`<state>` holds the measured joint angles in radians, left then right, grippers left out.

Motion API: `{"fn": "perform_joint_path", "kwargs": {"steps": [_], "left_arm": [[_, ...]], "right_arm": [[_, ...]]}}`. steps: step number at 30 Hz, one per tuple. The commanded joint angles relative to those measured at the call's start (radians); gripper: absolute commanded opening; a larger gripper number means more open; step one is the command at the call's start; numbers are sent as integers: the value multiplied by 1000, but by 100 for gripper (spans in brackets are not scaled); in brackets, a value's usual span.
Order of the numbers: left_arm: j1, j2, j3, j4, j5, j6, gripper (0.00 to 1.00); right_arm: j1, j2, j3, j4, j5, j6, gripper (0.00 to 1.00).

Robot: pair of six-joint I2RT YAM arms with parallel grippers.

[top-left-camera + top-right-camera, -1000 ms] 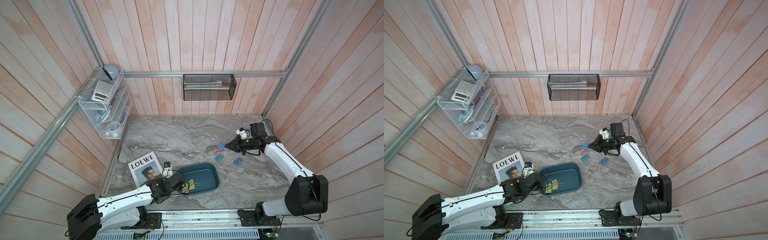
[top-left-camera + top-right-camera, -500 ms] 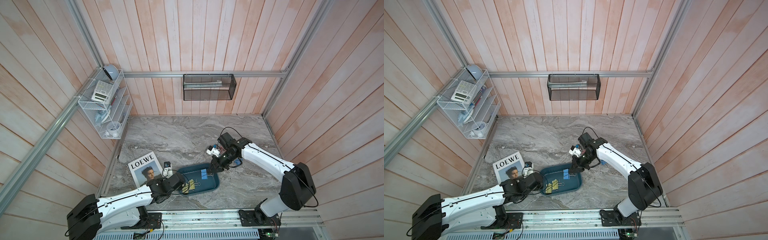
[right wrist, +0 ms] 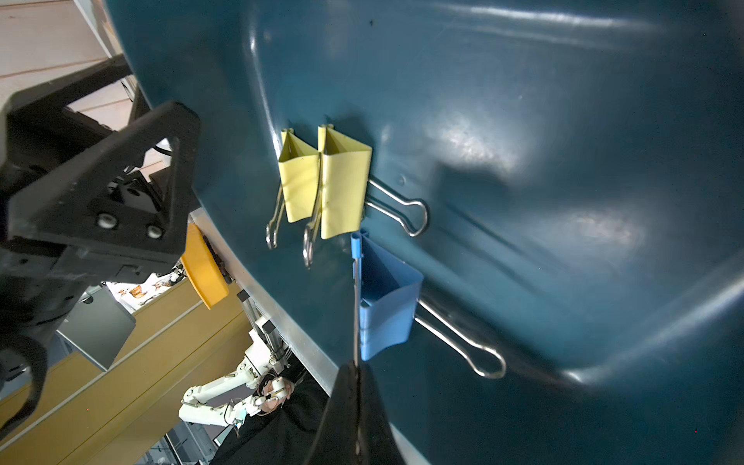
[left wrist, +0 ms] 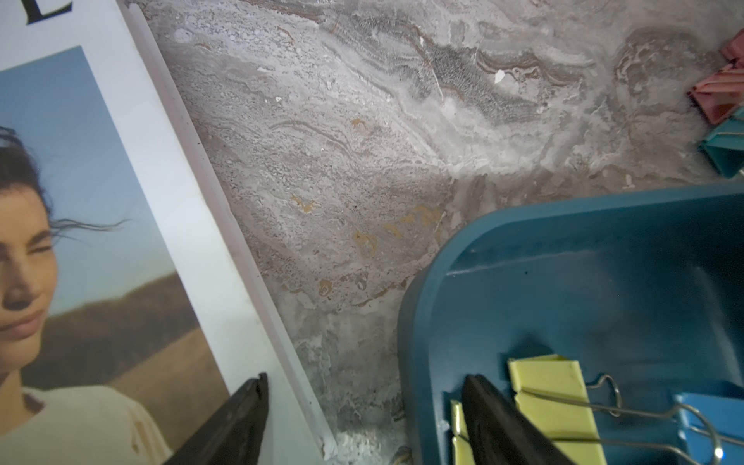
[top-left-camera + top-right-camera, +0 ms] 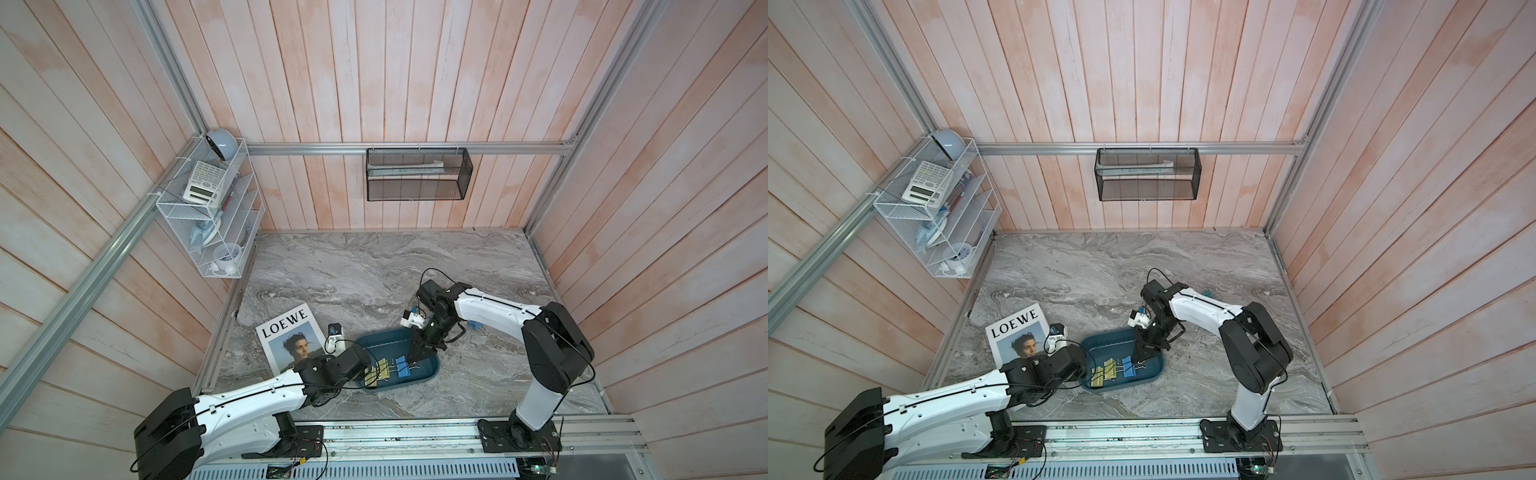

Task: Put the binder clips in the storage box
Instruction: Place the binder clip in the storage box, then pick up the binder clip at the center of the board.

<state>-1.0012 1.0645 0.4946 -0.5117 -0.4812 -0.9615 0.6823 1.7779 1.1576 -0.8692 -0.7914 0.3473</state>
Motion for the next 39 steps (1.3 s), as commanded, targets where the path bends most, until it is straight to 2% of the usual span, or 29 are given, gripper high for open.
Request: {"fn": "perform_joint_path", "kwargs": {"steps": [1,13,14,16,18,20,23,29,32,36,39], "left_arm": [[6,12,4,14,4,5,81],[6,9,-13,28,3,4,81],[6,9,-14,30,4,6,81],[6,11,-14,31,4,7,81],[6,11,-14,32,4,9,81],[6,9,-14,32,6,10,81],[6,6,-14,31,6,12,81],[6,-7,-18,23,6,10,81],[6,-14,-22,18,3,8,81],[6,-18,-25,22,7,7,81],[6,-18,-25,19,6,7,81]], "right_arm": [[9,16,33,39,-9,34,0],[31,51,18,141,-9,123,0],[31,51,14,139,-7,122,3],[30,44,4,141,-7,123,20],[25,25,-8,137,-11,122,32],[10,-6,-24,122,-3,117,37],[-40,-79,-53,83,4,103,40],[-237,-327,-55,-40,12,70,41],[-418,-418,-72,-97,144,99,41],[-711,-470,-245,24,129,193,40],[-834,-494,-381,171,107,302,39]]}}
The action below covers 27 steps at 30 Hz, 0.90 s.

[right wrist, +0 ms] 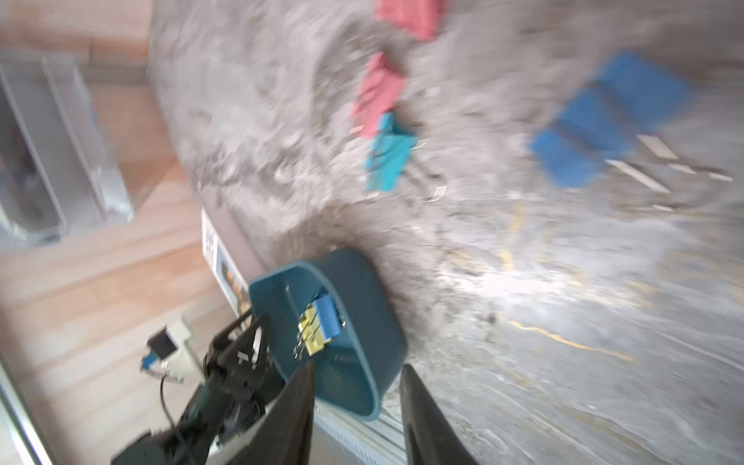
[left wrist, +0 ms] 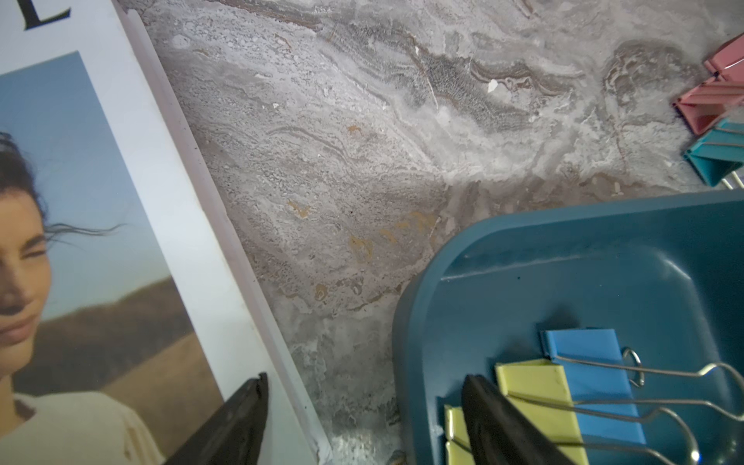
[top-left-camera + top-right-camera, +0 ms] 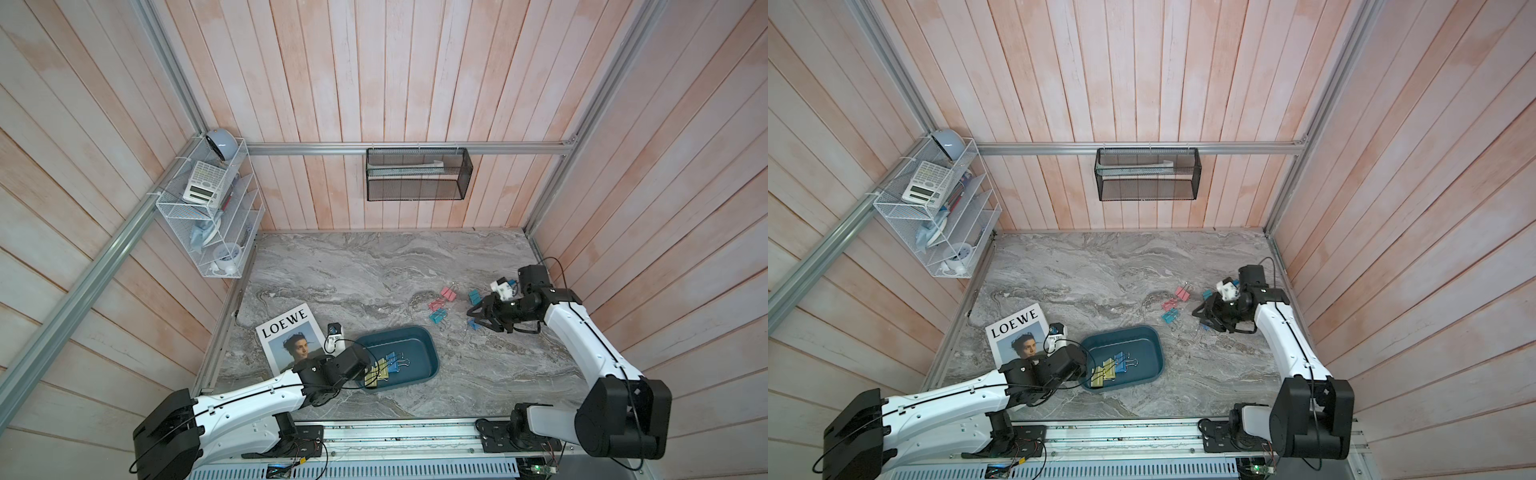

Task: Put the binder clips in the storage box
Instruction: Pick up the binder clip at the center of the board.

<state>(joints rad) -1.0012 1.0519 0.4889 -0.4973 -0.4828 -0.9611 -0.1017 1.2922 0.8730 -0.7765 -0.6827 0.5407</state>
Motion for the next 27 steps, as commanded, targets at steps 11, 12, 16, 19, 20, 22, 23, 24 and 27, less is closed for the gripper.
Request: {"fn": "perform_joint_path", "kwargs": {"steps": [11,12,16,19,20,22,23,24,27], "left_arm": [[6,-2,-24,7,9,4,81],[6,-1,-23,8,7,5,81],[6,6,-23,14,6,5,81],[6,12,-21,17,10,6,81],[6,13,-20,18,10,7,81],[6,16,-18,20,12,9,81],[6,18,-16,20,11,10,81],[6,20,-14,19,12,10,81],[6,23,-13,21,12,12,81]], "right_arm": [[-131,38,-153,199,10,177,39],[-134,46,-149,208,12,179,39],[-136,97,-117,221,23,174,39],[-139,137,-103,244,36,176,39],[-138,148,-97,252,38,178,38],[-139,174,-90,274,33,186,37],[-141,185,-86,281,33,188,37],[-140,197,-81,284,32,186,36],[-138,227,-72,305,18,190,34]]}}
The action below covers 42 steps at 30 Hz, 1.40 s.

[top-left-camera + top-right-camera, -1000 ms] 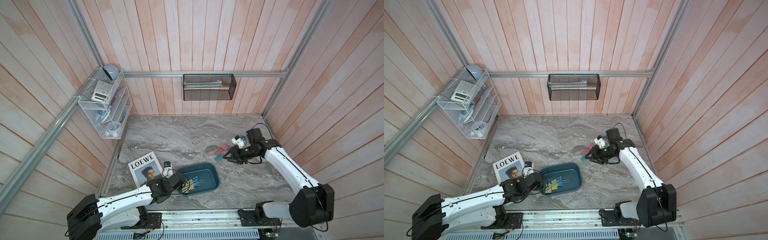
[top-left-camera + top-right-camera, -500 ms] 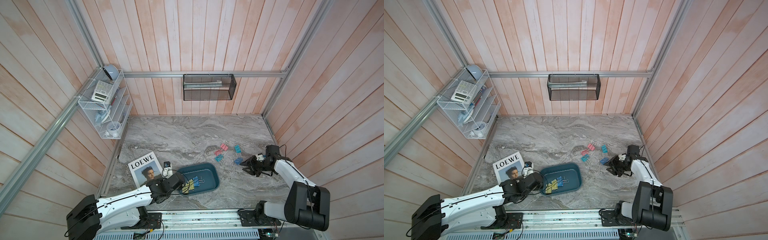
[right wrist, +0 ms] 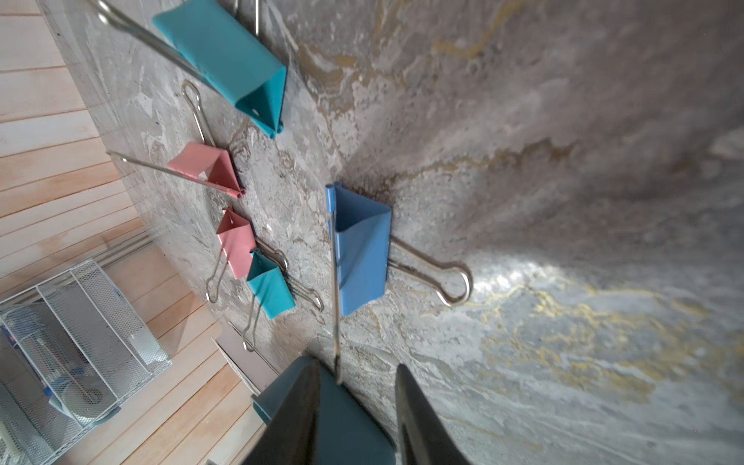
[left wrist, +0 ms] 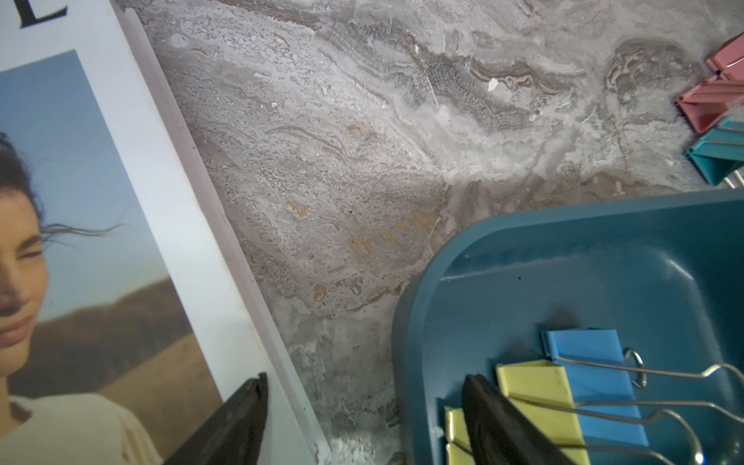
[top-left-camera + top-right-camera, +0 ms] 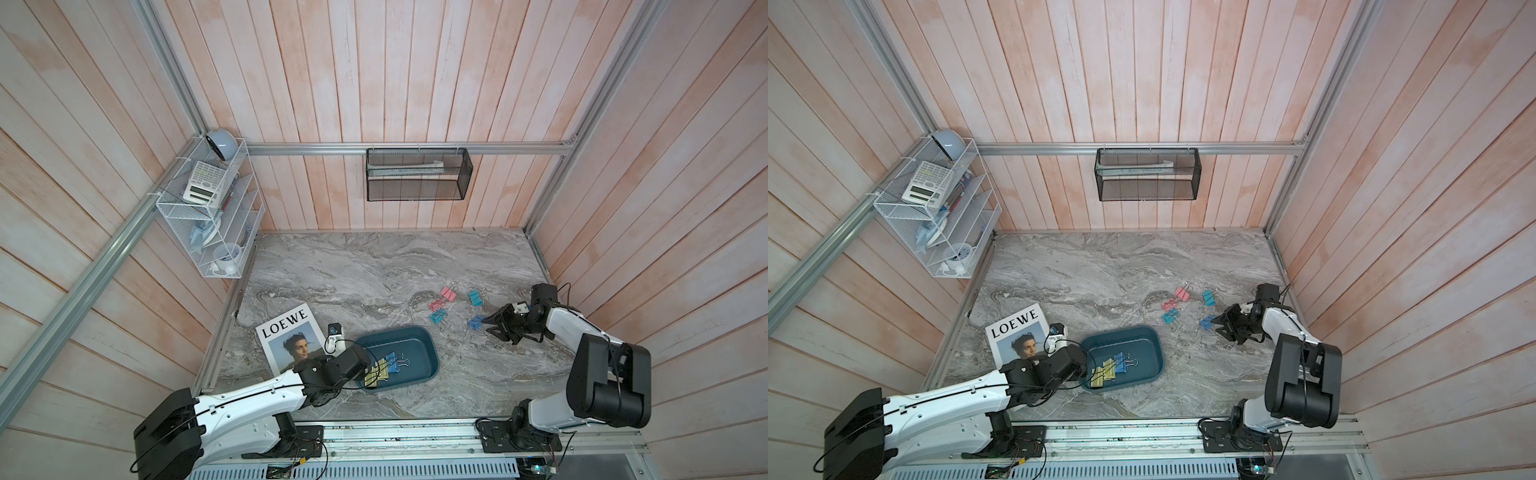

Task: Put the binder clips in the storage box
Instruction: Pick up the binder clip at the center of the board.

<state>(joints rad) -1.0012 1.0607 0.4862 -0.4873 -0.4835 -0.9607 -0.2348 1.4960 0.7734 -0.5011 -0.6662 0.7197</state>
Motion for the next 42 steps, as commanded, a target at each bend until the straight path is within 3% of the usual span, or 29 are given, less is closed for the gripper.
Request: {"fn": "perform_joint_path", "kwargs": {"steps": [1,14,21,28,31,34,38,42], "left_arm": [[6,17,-11,12,13,11,81],[6,13,-17,6,11,4,81],[6,5,-18,1,10,2,81],[6,5,-17,-5,7,4,81],[6,7,-15,-8,6,2,81],[6,5,-14,-13,5,-2,81],[6,-2,-18,-14,5,-7,81],[6,-4,-19,-16,6,-7,81]], "right_arm": [[-6,30,30,31,1,11,33],[9,70,55,64,-22,16,22],[22,92,52,67,-32,4,1],[38,21,105,-1,-78,-26,0],[119,-59,225,-153,-65,-105,0],[265,-88,357,-283,-82,-178,0],[472,-63,453,-376,-91,-253,0],[612,-5,494,-444,-101,-352,0]]}}
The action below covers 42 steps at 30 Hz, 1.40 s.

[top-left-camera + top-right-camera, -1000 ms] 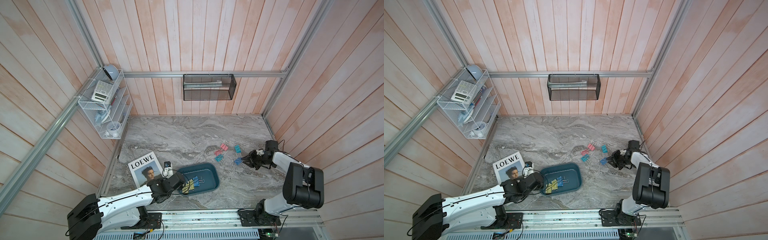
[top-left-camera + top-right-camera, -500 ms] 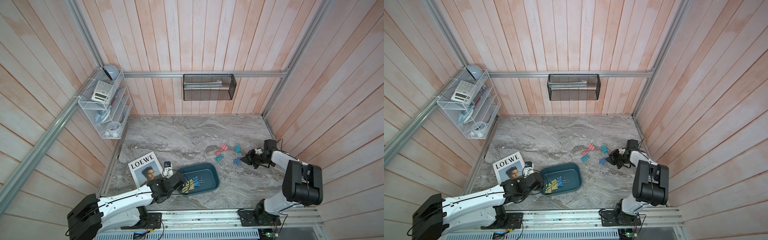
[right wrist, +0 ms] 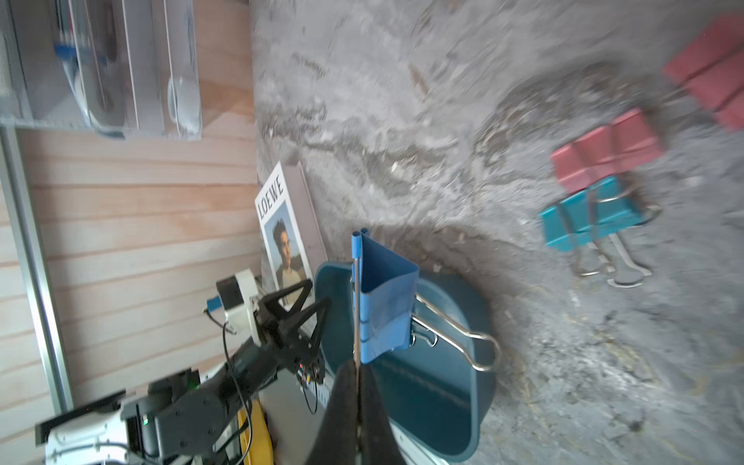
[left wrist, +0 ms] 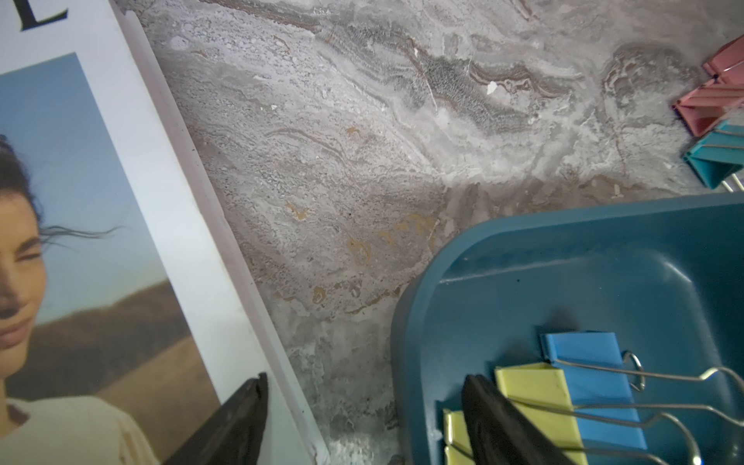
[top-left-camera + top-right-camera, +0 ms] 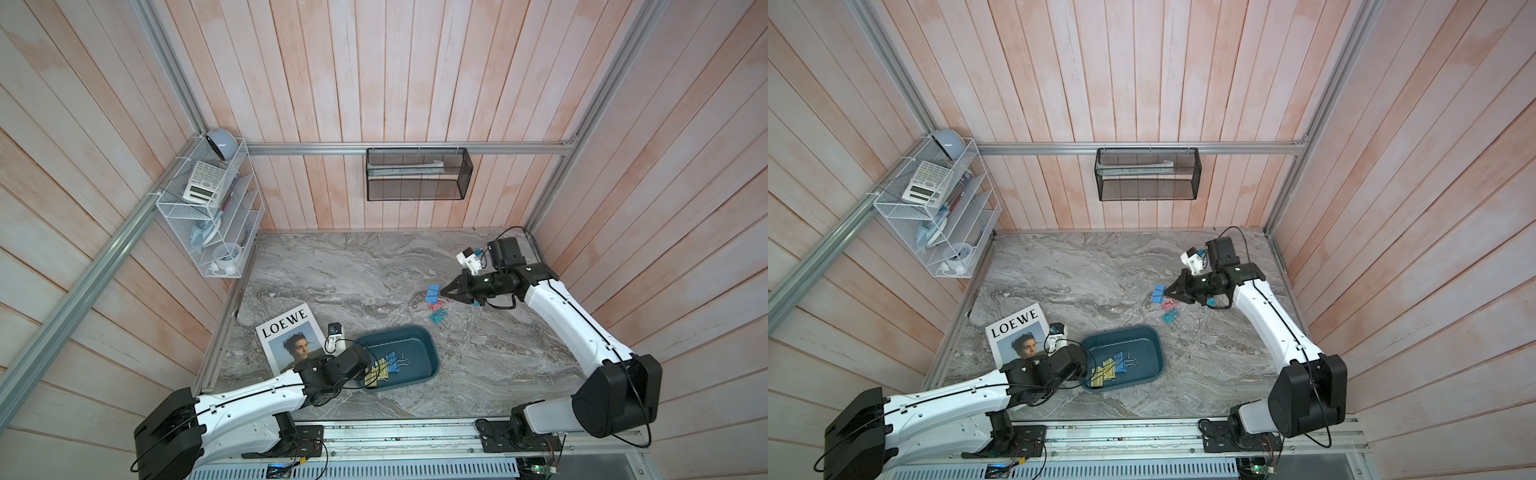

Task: Put the binder clips in the storage box
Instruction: Pick up the binder clip at the center of the board, then place the binder clip in the storage box.

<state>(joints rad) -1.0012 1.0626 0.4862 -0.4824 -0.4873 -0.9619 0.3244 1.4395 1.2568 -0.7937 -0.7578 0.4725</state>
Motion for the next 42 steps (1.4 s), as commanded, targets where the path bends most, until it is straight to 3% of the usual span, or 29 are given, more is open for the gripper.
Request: {"fn": "perform_joint_path", "kwargs": {"steps": [1,14,27,37,42], "left_arm": [[6,-6,-19,-20,10,-6,81],[6,14,-17,-1,19,-1,81],[6,26,-12,7,20,5,81],[6,22,-18,4,15,3,81],[6,26,-20,9,15,3,81]], "right_arm": [[82,67,16,-174,-8,-130,0],[235,175,-84,-198,2,-242,0],[307,347,-76,-82,34,-202,0],[335,349,-103,-53,24,-158,1],[334,313,-115,-78,37,-153,27]]}}
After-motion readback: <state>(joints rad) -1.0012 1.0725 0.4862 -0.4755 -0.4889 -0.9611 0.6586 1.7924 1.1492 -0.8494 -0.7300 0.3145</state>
